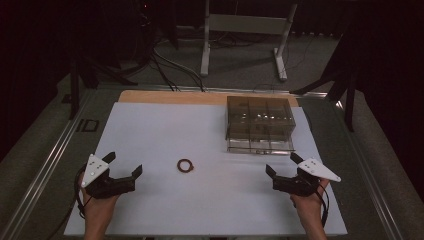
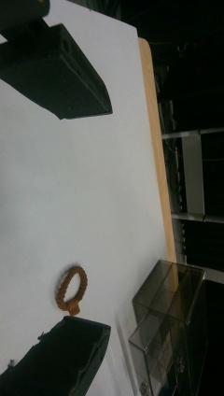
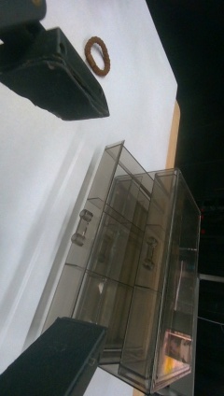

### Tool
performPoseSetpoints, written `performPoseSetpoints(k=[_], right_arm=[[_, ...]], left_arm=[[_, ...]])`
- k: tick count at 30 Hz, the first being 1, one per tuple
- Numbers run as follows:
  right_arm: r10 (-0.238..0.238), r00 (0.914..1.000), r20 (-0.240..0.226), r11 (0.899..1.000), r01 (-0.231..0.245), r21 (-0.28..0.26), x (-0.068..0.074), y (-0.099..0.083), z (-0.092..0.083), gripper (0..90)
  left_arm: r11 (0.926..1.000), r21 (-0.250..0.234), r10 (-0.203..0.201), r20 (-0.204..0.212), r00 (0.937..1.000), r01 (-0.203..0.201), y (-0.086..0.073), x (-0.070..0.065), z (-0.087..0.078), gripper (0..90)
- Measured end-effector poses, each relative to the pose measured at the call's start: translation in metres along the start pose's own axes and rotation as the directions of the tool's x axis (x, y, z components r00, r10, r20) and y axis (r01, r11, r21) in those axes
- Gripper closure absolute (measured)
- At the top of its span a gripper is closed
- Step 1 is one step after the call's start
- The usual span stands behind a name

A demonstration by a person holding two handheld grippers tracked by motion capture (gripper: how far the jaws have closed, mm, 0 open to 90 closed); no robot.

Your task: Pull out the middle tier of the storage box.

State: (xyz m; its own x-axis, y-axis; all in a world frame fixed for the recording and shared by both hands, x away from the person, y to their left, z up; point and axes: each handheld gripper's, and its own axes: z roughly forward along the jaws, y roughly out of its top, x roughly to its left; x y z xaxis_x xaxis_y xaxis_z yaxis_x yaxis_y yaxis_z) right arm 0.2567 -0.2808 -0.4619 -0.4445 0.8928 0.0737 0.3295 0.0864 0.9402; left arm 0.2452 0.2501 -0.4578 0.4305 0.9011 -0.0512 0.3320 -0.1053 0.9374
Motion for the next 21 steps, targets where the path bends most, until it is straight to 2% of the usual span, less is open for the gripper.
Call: performPoseSetpoints(k=[7,21], right_arm=[[0.007,1.0000,-0.002,1.000,-0.007,-0.002,0.000,-0.005,-0.005,0.0],[0.019,0.9998,0.003,1.000,-0.019,-0.009,-0.002,-0.006,-0.006,0.0]], left_arm=[[0.9999,0.003,-0.012,0.015,0.9998,0.012,0.006,-0.001,0.008,0.9],[0.9991,0.042,0.002,0.039,0.9992,-0.004,0.018,-0.005,0.027,0.9]])
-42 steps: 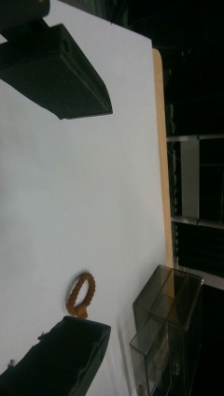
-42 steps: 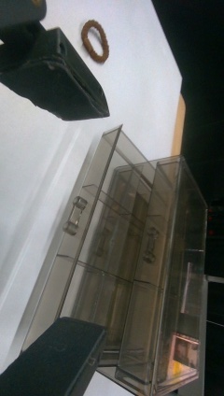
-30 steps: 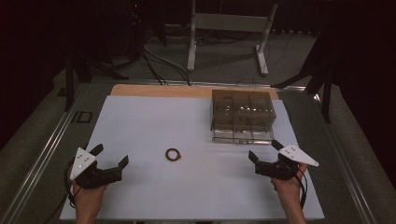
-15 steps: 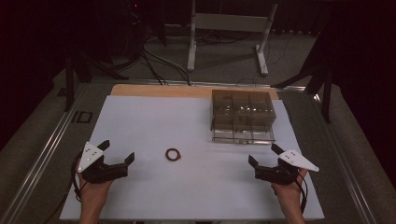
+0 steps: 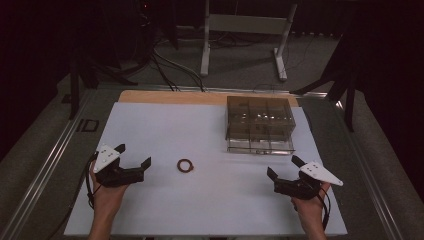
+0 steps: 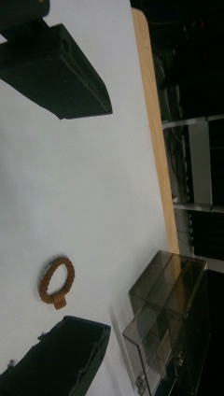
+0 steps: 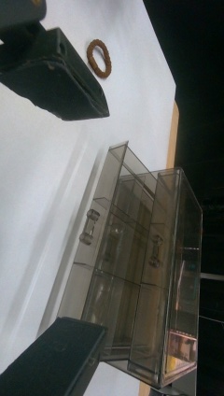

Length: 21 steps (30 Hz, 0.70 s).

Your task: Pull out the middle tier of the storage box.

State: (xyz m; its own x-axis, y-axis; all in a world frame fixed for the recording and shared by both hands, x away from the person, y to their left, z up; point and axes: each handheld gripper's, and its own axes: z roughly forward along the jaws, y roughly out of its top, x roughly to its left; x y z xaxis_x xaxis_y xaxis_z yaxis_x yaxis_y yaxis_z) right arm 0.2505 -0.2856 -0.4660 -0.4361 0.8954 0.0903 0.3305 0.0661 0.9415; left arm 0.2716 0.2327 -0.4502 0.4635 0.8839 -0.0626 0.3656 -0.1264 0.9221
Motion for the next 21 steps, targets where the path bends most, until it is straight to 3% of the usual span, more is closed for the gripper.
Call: performPoseSetpoints(k=[21], right_arm=[[-0.009,1.0000,0.005,1.000,0.009,-0.004,0.000,0.001,-0.001,0.0]], left_arm=[[0.9975,0.061,0.033,0.049,0.9983,-0.036,0.023,-0.006,0.035,0.9]])
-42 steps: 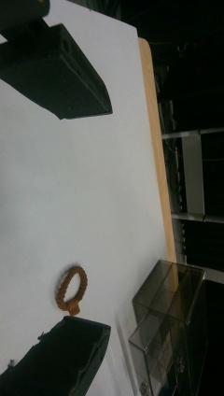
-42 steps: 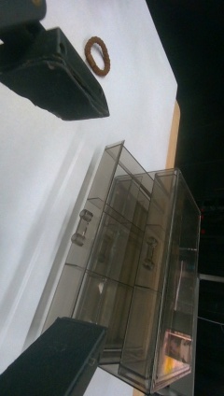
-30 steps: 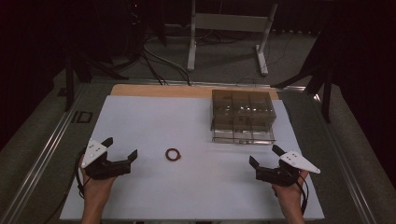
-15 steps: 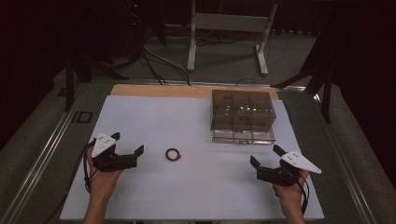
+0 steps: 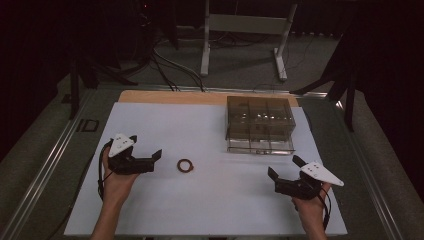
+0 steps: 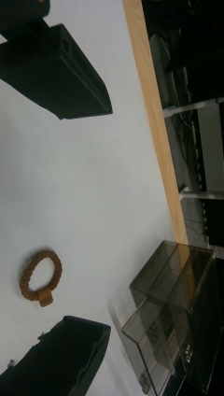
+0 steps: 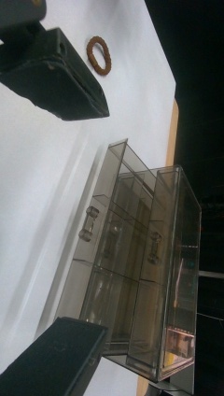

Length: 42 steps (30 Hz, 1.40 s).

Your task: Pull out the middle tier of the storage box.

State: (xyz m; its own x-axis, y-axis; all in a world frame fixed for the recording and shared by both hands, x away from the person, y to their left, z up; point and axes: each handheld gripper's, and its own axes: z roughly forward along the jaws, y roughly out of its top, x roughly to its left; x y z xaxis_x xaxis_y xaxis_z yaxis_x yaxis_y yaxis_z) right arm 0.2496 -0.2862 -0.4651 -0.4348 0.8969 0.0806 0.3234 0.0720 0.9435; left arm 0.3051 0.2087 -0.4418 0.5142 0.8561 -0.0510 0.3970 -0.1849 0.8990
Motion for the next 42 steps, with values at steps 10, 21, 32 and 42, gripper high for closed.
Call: performPoseSetpoints(k=[10,21,32,42], right_arm=[[0.003,1.0000,0.005,1.000,-0.003,-0.001,-0.001,0.000,-0.001,0.0],[0.001,1.0000,0.009,1.000,-0.001,-0.003,-0.002,0.000,-0.002,0.0],[-0.007,0.9999,0.011,1.000,0.007,-0.003,-0.001,0.001,-0.002,0.0],[-0.007,0.9999,0.013,1.000,0.007,-0.007,-0.001,0.001,-0.003,0.0]], left_arm=[[0.9998,0.012,0.013,0.015,0.9998,-0.013,0.006,-0.002,0.010,0.9],[0.9992,0.037,0.015,0.020,0.9997,-0.016,0.008,0.001,0.021,0.9],[0.9976,0.063,0.025,0.032,0.9992,-0.027,0.008,0.002,0.030,0.9],[0.9953,0.093,0.026,0.039,0.9989,-0.030,0.008,0.002,0.039,0.9]])
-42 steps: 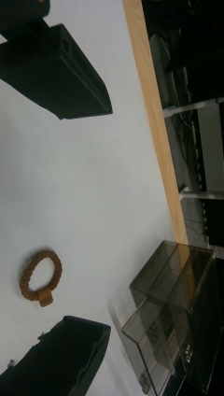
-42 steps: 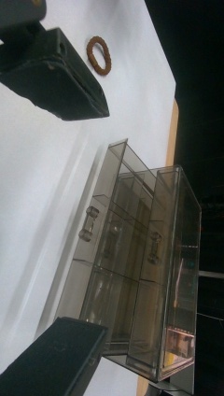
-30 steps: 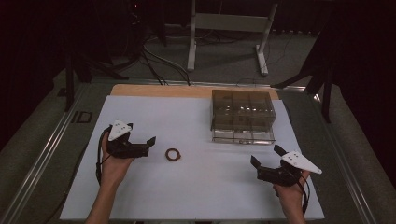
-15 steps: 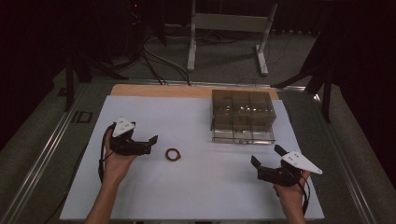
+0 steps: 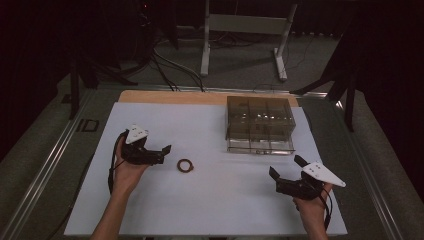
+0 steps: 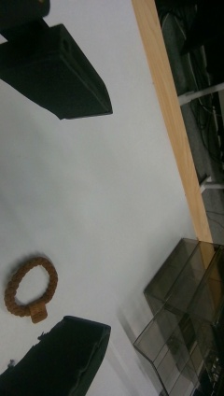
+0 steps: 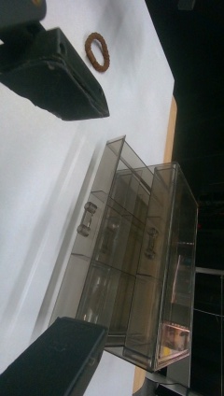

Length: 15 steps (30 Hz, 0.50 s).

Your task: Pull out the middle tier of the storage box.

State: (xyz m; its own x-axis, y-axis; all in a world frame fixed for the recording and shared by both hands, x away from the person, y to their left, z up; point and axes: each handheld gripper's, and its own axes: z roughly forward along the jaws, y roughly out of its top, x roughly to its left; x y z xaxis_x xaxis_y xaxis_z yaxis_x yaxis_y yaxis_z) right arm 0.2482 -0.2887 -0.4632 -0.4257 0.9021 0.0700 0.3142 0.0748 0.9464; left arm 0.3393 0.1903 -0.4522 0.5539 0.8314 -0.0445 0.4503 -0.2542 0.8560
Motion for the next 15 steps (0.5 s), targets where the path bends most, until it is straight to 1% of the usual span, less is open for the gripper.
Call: performPoseSetpoints(k=[5,12,15], right_arm=[[0.002,1.0000,0.002,1.000,-0.002,-0.001,-0.001,0.000,-0.001,0.0],[0.002,1.0000,0.002,1.000,-0.002,-0.002,-0.001,0.000,-0.001,0.0],[0.002,1.0000,0.003,1.000,-0.002,-0.002,-0.001,0.000,0.000,0.0]], left_arm=[[0.9998,0.015,0.017,0.008,0.9998,-0.017,0.002,-0.002,0.005,0.9],[0.9992,0.037,0.018,0.020,0.9996,-0.018,0.001,-0.001,0.011,0.9],[0.9985,0.050,0.021,0.031,0.9993,-0.022,0.001,-0.001,0.013,0.9]])
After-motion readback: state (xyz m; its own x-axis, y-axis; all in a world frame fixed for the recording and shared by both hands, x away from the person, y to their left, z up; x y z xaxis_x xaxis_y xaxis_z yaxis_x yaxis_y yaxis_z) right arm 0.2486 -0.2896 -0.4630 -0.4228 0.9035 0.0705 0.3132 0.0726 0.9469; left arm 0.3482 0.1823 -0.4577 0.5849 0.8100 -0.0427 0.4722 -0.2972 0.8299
